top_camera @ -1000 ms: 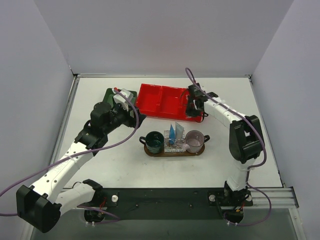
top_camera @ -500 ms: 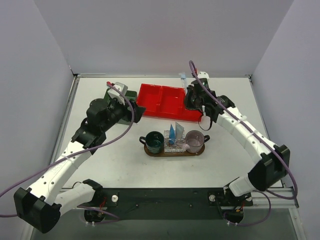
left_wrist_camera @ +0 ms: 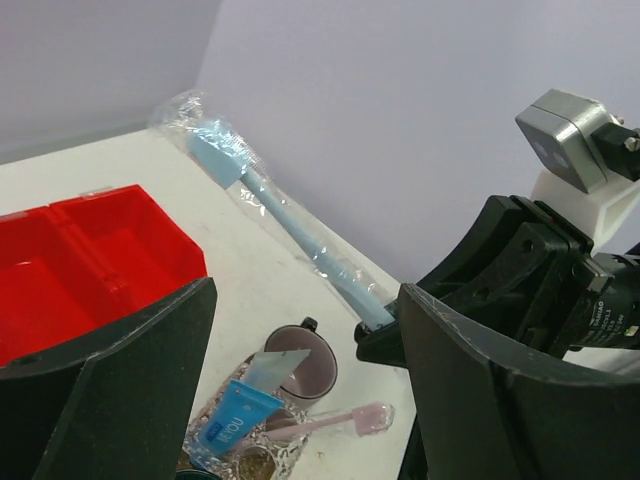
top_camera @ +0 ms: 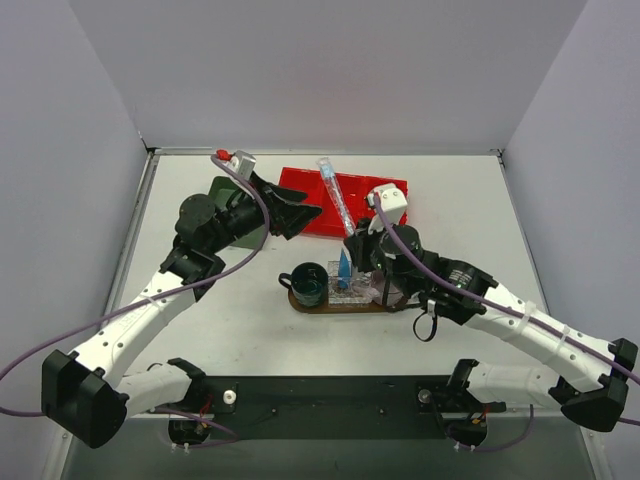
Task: Prepare toiletry sets of a toothbrush and toothpaste on the tray
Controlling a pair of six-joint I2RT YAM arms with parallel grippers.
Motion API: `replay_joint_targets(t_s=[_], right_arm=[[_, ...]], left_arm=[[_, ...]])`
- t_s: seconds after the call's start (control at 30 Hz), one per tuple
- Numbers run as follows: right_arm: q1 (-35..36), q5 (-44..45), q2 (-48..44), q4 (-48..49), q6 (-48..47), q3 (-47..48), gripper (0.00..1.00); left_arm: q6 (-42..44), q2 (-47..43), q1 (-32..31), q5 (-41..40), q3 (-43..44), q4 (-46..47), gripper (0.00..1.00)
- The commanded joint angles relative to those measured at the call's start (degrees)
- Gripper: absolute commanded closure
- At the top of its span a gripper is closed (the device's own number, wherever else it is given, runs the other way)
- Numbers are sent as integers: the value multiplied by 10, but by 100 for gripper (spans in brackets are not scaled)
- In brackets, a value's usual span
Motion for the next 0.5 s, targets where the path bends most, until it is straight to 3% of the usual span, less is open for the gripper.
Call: replay_joint_targets(t_s=[0.0,0.33,0.43,0.47], right_arm=[[61,92,-5,68,-18,-14,100],[137,173,27,89,-55,8,100],[142,177,32,89,-55,10,100],[143,178,35,88,-56,11,100]], left_arm=[[-25,-5,-12,61,3,66,16],[-48,23,-17,54,-1,47,20],[-50,23,-17,56,-2,49,31],[-50,23,-17,55,-2,49,40]])
